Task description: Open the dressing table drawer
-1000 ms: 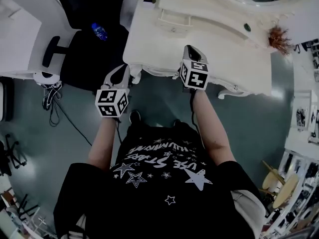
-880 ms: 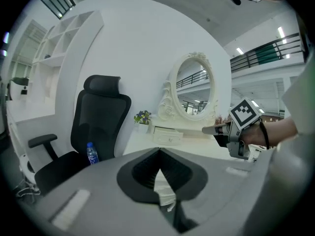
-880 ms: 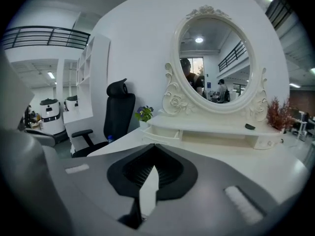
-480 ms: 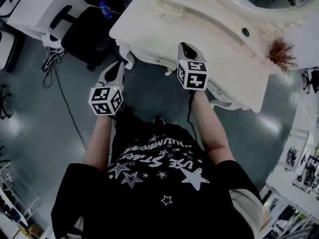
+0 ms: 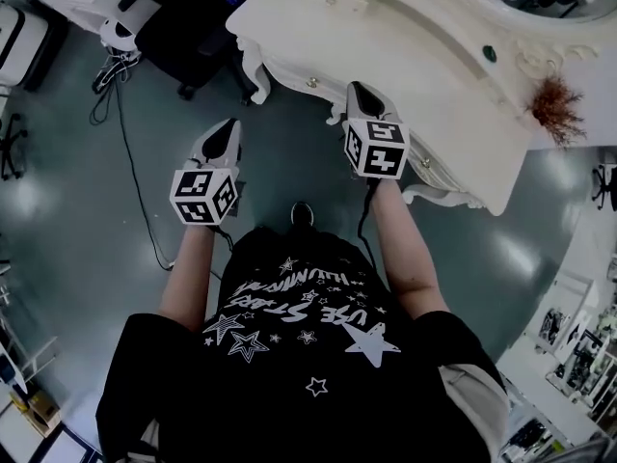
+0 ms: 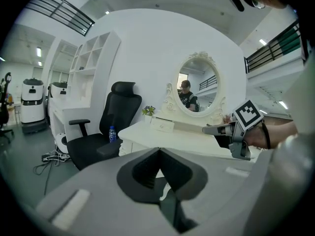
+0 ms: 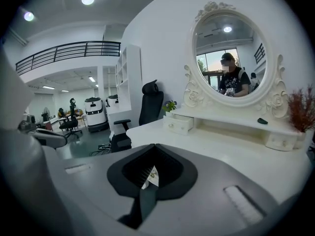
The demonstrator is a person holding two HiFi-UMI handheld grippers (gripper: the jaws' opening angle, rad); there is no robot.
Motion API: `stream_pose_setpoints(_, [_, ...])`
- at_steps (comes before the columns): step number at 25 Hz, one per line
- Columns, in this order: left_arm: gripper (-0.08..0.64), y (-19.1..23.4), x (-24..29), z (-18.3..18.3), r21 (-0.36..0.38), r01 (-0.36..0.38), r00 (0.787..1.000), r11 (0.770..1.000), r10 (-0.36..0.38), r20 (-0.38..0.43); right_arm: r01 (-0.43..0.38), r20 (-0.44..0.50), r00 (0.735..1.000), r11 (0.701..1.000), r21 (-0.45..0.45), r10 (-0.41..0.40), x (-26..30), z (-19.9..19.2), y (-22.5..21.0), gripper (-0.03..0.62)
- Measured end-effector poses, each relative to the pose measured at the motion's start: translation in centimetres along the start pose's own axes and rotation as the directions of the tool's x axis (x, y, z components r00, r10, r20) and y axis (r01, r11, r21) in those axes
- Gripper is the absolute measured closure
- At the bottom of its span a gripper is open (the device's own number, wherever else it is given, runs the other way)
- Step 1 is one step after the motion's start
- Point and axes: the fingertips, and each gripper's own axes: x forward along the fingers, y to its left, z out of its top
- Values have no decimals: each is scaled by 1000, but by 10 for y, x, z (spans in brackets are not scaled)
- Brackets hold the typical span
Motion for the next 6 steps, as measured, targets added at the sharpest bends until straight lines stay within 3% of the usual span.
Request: stream_pose_setpoints(6, [557,-3,-30,-17,-4,22,1000,1000,-22,9,-5,-9,1000,1000,5,5,-14,-24,24,566])
